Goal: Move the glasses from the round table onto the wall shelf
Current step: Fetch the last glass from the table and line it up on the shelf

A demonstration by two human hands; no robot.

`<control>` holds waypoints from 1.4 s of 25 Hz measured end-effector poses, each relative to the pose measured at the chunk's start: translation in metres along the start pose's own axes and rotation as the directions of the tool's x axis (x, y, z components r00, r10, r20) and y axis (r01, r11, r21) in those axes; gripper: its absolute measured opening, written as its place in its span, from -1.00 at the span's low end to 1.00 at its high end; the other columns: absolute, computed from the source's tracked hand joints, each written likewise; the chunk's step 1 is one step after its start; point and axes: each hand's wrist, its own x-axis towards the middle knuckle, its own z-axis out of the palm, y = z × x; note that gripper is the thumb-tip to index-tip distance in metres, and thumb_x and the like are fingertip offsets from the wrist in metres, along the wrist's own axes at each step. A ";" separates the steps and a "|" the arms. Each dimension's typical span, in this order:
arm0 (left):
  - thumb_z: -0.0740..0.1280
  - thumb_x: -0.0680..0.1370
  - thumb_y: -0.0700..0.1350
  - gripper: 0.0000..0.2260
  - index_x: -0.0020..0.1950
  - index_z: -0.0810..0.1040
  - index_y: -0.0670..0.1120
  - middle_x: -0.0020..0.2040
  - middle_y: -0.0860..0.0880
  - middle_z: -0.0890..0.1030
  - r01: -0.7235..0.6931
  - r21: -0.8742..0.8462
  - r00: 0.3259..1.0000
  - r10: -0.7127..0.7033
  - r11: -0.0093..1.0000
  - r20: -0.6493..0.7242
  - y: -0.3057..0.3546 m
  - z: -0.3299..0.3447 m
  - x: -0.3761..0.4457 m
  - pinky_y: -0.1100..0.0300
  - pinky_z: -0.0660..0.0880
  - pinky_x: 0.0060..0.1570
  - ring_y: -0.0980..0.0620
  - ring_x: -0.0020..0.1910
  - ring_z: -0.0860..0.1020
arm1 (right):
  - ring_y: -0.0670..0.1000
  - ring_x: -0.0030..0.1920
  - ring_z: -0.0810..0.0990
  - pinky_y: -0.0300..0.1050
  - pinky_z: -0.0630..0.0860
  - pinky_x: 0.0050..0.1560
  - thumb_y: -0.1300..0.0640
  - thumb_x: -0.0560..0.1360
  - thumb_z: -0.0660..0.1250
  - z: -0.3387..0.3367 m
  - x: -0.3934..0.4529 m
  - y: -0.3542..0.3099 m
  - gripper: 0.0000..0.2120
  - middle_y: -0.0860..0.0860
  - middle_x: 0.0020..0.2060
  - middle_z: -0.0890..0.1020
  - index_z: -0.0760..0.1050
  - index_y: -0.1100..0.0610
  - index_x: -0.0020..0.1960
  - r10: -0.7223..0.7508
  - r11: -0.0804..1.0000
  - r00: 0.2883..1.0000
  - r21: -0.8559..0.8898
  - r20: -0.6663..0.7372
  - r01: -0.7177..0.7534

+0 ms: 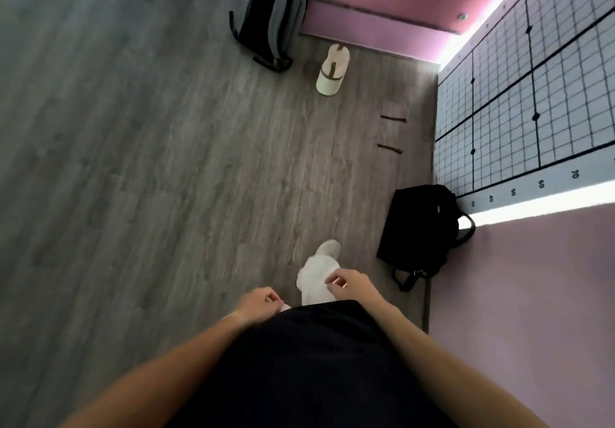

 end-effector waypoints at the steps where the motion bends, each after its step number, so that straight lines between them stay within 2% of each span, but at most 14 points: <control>1: 0.34 0.58 -0.02 -0.86 0.03 0.64 -0.04 0.04 -0.04 0.67 0.013 -0.002 1.000 -0.013 1.000 0.001 0.003 -0.010 0.006 0.19 0.47 0.07 -0.02 0.09 0.61 | -0.08 -0.10 0.60 -0.22 0.45 -0.09 0.05 0.53 0.28 -0.010 0.012 -0.008 -0.86 -0.15 -0.16 0.64 0.62 -0.06 -0.01 0.002 1.000 1.000 -0.001 0.002 -0.002; 5: 0.33 0.58 0.00 -0.87 0.00 0.61 -0.03 0.08 -0.03 0.68 0.059 -0.026 0.998 -0.060 0.998 -0.036 0.022 -0.061 0.041 0.20 0.47 0.07 0.00 0.08 0.61 | -0.05 -0.02 0.61 -0.23 0.42 -0.02 0.07 0.50 0.27 -0.057 0.071 -0.034 -0.82 -0.13 -0.12 0.66 0.65 -0.04 -0.03 0.025 0.999 0.996 -0.049 0.081 -0.022; 7: 0.33 0.59 0.01 -0.86 0.00 0.60 -0.04 0.08 -0.05 0.68 0.088 -0.049 0.994 -0.091 0.995 -0.060 0.038 -0.088 0.059 0.20 0.46 0.07 0.01 0.06 0.61 | -0.04 -0.01 0.60 -0.18 0.45 0.01 0.02 0.52 0.26 -0.093 0.106 -0.062 -0.84 -0.14 -0.11 0.65 0.62 -0.08 -0.06 -0.020 0.999 0.999 -0.024 0.036 0.021; 9: 0.33 0.59 0.00 -0.83 0.03 0.63 -0.07 0.09 -0.06 0.68 0.108 -0.079 0.989 -0.115 0.991 -0.095 0.065 -0.122 0.081 0.19 0.47 0.10 -0.01 0.09 0.61 | 0.02 0.02 0.60 -0.07 0.52 0.06 0.01 0.54 0.21 -0.139 0.143 -0.093 -0.80 -0.07 -0.06 0.67 0.62 -0.01 -0.01 -0.072 0.995 0.997 -0.068 0.022 0.074; 13: 0.32 0.57 -0.01 -0.87 -0.03 0.65 0.02 0.05 0.01 0.70 0.059 -0.112 0.967 -0.085 0.992 -0.239 0.137 -0.200 0.116 0.18 0.49 0.09 0.01 0.07 0.62 | 0.16 0.11 0.62 0.01 0.55 0.13 0.09 0.54 0.15 -0.212 0.193 -0.134 -0.69 0.09 0.08 0.69 0.62 0.13 0.10 -0.080 0.954 0.993 -0.283 0.091 0.103; 16: 0.31 0.55 0.01 -0.89 -0.11 0.62 0.07 -0.09 0.10 0.69 0.016 -0.212 0.938 -0.088 0.977 -0.336 0.177 -0.246 0.133 0.16 0.50 0.04 0.03 -0.01 0.63 | 0.18 0.10 0.62 0.01 0.55 0.14 0.09 0.53 0.15 -0.241 0.221 -0.159 -0.69 0.12 0.07 0.69 0.63 0.15 0.07 -0.073 0.946 0.994 -0.309 0.084 0.096; 19: 0.31 0.53 0.04 -0.87 -0.11 0.62 0.07 -0.11 0.12 0.68 0.024 -0.259 0.946 -0.106 0.966 -0.308 0.193 -0.272 0.148 0.10 0.53 0.07 0.05 -0.05 0.63 | 0.12 0.08 0.62 -0.02 0.55 0.14 0.03 0.54 0.19 -0.251 0.244 -0.181 -0.70 0.09 0.06 0.68 0.62 0.13 0.08 -0.004 0.947 0.982 -0.314 0.189 0.064; 22: 0.34 0.53 0.00 -0.92 -0.15 0.60 0.10 -0.15 0.16 0.66 0.046 -0.258 0.967 -0.108 0.965 -0.230 0.196 -0.304 0.171 0.17 0.50 0.03 0.09 -0.06 0.62 | 0.10 0.13 0.62 -0.05 0.53 0.18 0.02 0.53 0.24 -0.265 0.274 -0.210 -0.71 0.06 0.10 0.68 0.64 0.12 0.11 0.016 0.938 0.965 -0.339 0.261 0.076; 24: 0.35 0.52 0.00 -0.92 -0.17 0.60 0.11 -0.20 0.17 0.65 0.041 -0.275 0.958 -0.116 0.960 -0.264 0.202 -0.340 0.194 0.21 0.47 -0.06 0.11 -0.10 0.61 | 0.12 0.13 0.62 -0.01 0.54 0.17 0.06 0.55 0.24 -0.282 0.301 -0.233 -0.70 0.11 0.09 0.68 0.63 0.20 0.11 0.020 0.930 0.968 -0.360 0.250 0.074; 26: 0.34 0.51 0.01 -0.91 -0.19 0.60 0.11 -0.21 0.15 0.66 0.011 -0.343 0.948 -0.119 0.939 -0.296 0.215 -0.388 0.222 0.24 0.45 -0.13 0.11 -0.13 0.62 | 0.20 0.03 0.63 0.06 0.56 0.06 0.13 0.55 0.21 -0.302 0.331 -0.264 -0.71 0.20 -0.03 0.67 0.61 0.31 0.02 0.019 0.920 0.968 -0.383 0.252 0.082; 28: 0.32 0.51 0.02 -0.90 -0.19 0.59 0.13 -0.19 0.14 0.66 0.010 -0.344 0.953 -0.113 0.939 -0.282 0.229 -0.439 0.248 0.20 0.48 -0.08 0.09 -0.11 0.62 | 0.18 -0.25 0.50 0.09 0.46 -0.16 0.19 0.53 0.18 -0.320 0.358 -0.303 -0.74 0.23 -0.28 0.56 0.50 0.31 -0.22 0.033 0.921 0.970 -0.384 0.242 0.065; 30: 0.31 0.52 0.01 -0.90 -0.17 0.58 0.13 -0.14 0.11 0.66 0.017 -0.283 0.960 -0.095 0.959 -0.263 0.232 -0.486 0.267 0.14 0.51 0.04 0.04 -0.03 0.63 | 0.05 -0.31 0.34 0.01 0.35 -0.22 0.19 0.52 0.18 -0.337 0.380 -0.344 -0.76 0.13 -0.39 0.42 0.40 0.21 -0.32 0.034 0.922 0.977 -0.385 0.208 0.050; 31: 0.31 0.54 0.00 -0.90 -0.16 0.58 0.13 -0.12 0.09 0.65 0.028 -0.247 0.964 -0.091 0.969 -0.251 0.232 -0.506 0.272 0.14 0.51 0.07 0.03 0.01 0.63 | 0.04 -0.30 0.35 -0.04 0.34 -0.21 0.17 0.52 0.19 -0.346 0.388 -0.365 -0.77 0.07 -0.37 0.42 0.43 0.17 -0.30 0.029 0.925 0.982 -0.377 0.188 0.044; 35: 0.28 0.55 0.00 -0.83 0.01 0.66 0.04 0.08 0.02 0.67 0.090 -0.198 0.960 -0.138 0.976 -0.243 0.235 -0.569 0.294 0.15 0.48 0.14 -0.01 0.14 0.60 | 0.04 -0.04 0.54 -0.14 0.42 -0.02 0.04 0.57 0.21 -0.385 0.424 -0.441 -0.80 0.03 -0.03 0.62 0.59 0.07 0.03 -0.046 0.963 0.999 -0.265 -0.026 0.037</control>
